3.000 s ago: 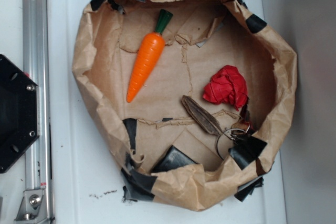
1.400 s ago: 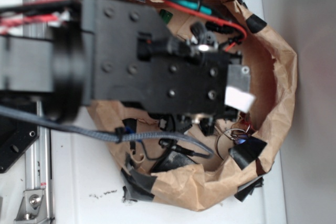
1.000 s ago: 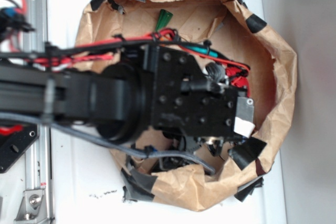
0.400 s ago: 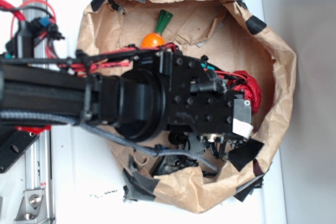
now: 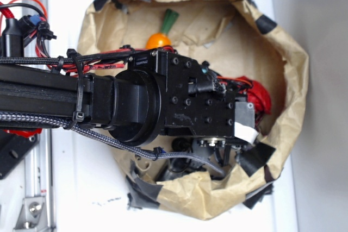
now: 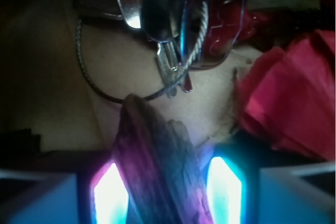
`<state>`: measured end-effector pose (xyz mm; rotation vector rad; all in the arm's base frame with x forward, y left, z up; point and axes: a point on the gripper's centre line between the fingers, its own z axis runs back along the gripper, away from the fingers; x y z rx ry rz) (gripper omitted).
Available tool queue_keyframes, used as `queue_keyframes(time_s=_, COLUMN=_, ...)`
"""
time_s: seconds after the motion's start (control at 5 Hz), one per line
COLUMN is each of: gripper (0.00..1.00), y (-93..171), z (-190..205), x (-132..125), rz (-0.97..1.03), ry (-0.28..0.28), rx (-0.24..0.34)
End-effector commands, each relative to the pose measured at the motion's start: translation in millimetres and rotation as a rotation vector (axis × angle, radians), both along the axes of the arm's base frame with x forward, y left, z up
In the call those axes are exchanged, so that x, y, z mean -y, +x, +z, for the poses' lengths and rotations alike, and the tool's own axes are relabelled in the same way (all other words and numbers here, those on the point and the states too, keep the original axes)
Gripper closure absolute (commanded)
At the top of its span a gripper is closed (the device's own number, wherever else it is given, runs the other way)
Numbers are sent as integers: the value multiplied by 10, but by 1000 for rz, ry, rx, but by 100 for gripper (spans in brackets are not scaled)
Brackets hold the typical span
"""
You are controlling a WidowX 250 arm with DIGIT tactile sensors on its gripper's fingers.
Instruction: Grab the wood chip.
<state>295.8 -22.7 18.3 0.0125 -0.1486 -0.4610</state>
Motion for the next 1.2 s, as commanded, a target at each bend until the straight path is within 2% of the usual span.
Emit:
queue_keyframes(time_s=0.0, gripper=100, y=172, z=528, x=-196, rz=82, ry=34, rx=87)
queue_keyframes(time_s=0.2, gripper=100, y=101, z=1019, x=-353, rz=184, ry=-31, rx=103)
queue_keyframes(time_s=0.4, gripper=100, y=-69, z=1439, x=-381, rz=273, ry=-70, rx=60)
queue_keyframes(time_s=0.6, gripper=100, y=-174, z=1518, x=-293, rz=363, ry=-30, rx=4)
queue_keyframes(time_s=0.8, gripper=100, y=-250, z=1495, x=-211, rz=410, ry=-9, rx=-25)
queue_keyframes(time_s=1.0, gripper=100, y=-300, z=1437, x=-186, rz=454, ry=-7, rx=-72)
